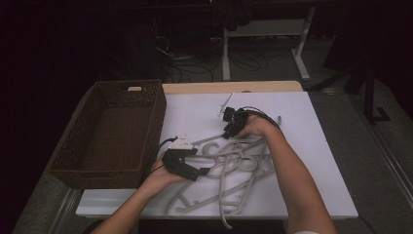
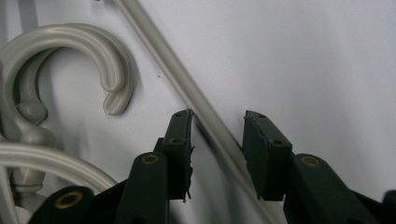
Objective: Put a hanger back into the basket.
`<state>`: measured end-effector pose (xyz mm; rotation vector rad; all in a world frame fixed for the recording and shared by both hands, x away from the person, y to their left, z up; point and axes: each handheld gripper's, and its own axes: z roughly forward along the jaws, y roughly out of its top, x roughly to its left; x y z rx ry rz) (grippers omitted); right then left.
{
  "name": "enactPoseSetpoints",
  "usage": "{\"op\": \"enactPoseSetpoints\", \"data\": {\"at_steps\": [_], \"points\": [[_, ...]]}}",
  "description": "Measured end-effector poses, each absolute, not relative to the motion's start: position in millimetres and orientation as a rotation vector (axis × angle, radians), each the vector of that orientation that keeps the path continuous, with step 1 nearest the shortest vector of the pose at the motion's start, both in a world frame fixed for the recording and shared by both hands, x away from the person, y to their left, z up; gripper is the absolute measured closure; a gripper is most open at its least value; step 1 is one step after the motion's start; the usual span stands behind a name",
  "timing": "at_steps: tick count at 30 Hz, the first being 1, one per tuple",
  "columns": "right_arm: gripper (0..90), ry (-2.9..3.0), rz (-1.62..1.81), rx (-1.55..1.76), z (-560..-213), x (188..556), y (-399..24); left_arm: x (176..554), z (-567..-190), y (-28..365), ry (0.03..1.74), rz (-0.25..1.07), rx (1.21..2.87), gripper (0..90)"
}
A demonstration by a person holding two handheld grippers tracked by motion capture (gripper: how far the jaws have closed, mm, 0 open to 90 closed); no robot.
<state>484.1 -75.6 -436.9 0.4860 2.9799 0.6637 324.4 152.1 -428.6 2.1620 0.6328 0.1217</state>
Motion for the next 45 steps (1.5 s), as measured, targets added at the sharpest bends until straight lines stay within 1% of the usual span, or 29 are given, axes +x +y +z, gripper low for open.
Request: {"op": "enactPoseSetpoints", "data": {"at_steps": [1,2,5,6,16,18,28,35,38,41,42,45], "points": [[64.3,2.984,0.66,0.483,-437,485,-75,324,-428,152,0.635,0.126,2.159,11.3],[68.1,2.994,0.648,0.462,-436,486,-75,324,-428,153,0.636,0.128,2.153,11.3],[70.6,2.998,0.652,0.443,-436,487,-75,324,-427,153,0.637,0.133,2.15,11.3],[73.1,3.0,0.659,0.437,-436,488,-76,324,-427,153,0.639,0.134,2.146,11.4],[77.6,2.984,0.731,0.4,-436,493,-84,323,-431,151,0.64,0.127,2.159,11.4],[79.8,2.948,0.749,0.437,-432,497,-91,324,-431,151,0.64,0.127,2.159,11.4],[80.3,2.896,0.718,0.601,-424,504,-117,324,-433,151,0.648,0.124,2.16,11.4],[80.4,2.85,0.719,0.747,-405,503,-142,326,-434,152,0.657,0.125,2.159,11.4],[80.3,2.823,0.67,0.794,-400,500,-146,326,-435,151,0.659,0.127,2.161,11.4],[80.2,2.773,0.627,0.953,-390,489,-156,326,-435,151,0.66,0.125,2.165,11.4],[80.2,2.773,0.627,0.953,-390,489,-156,326,-436,151,0.659,0.123,2.165,11.4],[80.1,2.735,0.638,1.062,-391,471,-167,325,-436,149,0.656,0.123,2.169,11.4]]}}
